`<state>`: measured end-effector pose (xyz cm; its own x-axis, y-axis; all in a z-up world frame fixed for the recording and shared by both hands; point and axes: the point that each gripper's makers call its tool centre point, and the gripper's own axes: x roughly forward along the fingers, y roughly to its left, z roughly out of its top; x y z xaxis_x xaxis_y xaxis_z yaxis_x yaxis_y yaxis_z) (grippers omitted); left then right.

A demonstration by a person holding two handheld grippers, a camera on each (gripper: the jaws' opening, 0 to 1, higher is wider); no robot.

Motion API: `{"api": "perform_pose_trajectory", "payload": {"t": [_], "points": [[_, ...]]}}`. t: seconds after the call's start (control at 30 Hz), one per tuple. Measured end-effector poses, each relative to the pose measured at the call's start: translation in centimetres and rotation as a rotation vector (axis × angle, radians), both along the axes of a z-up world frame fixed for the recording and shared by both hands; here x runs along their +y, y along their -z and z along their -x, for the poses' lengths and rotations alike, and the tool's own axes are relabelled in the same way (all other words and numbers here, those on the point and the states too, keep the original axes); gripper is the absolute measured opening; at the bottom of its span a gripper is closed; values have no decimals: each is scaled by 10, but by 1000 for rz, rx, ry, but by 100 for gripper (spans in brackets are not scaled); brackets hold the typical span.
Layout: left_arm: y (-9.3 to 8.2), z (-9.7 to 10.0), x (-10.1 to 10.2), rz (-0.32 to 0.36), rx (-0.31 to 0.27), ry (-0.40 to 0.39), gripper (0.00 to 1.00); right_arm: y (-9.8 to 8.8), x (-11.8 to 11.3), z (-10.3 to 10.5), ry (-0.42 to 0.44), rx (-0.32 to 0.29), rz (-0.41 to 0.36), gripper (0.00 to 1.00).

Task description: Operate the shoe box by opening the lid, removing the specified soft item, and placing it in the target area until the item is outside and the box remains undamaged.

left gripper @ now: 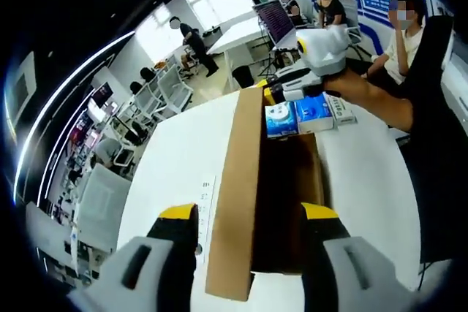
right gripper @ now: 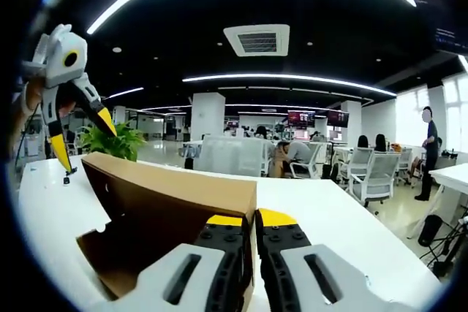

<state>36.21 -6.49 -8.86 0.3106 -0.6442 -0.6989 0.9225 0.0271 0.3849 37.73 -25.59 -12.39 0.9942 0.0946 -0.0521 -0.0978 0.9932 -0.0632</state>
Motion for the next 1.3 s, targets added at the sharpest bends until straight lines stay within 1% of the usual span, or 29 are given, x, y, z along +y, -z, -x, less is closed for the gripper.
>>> {"api": "perform_pose_trajectory", "payload": {"t": [0.2, 0.3, 0.47, 0.6, 0.7, 0.8, 0.87, 0.93, 1.07, 1.17, 1.3], "points": [[2, -1, -2, -49, -31, 9, 59, 1, 1, 3, -10, -5, -2, 3], [3, -1, -3, -59, -20, 7, 59, 1, 1, 4, -16, -7, -10, 4], [9, -5, 0, -102, -23, 4, 58, 1, 2, 4, -19, -9, -13, 4], [15, -7, 2, -130, 5, -17, 53, 1, 2, 4, -20, -10, -14, 4], [17, -9, 4, -150, -13, -17, 47, 1, 2, 5, -21, -12, -19, 4], [18, -9, 5, -165, -19, -6, 42, 2, 2, 6, -22, -13, -16, 4], [21, -10, 6, -174, -8, -11, 41, 2, 2, 6, -24, -13, -10, 4], [25, -13, 8, -196, -16, -22, 41, 2, 2, 7, -24, -16, -9, 4], [26, -15, 10, -206, -10, -30, 41, 2, 2, 7, -24, -18, -6, 4], [27, -16, 10, -214, -15, -22, 35, 2, 2, 7, -26, -18, 2, 4], [29, -17, 11, -225, -12, -27, 33, 2, 2, 8, -28, -18, -1, 4]]}}
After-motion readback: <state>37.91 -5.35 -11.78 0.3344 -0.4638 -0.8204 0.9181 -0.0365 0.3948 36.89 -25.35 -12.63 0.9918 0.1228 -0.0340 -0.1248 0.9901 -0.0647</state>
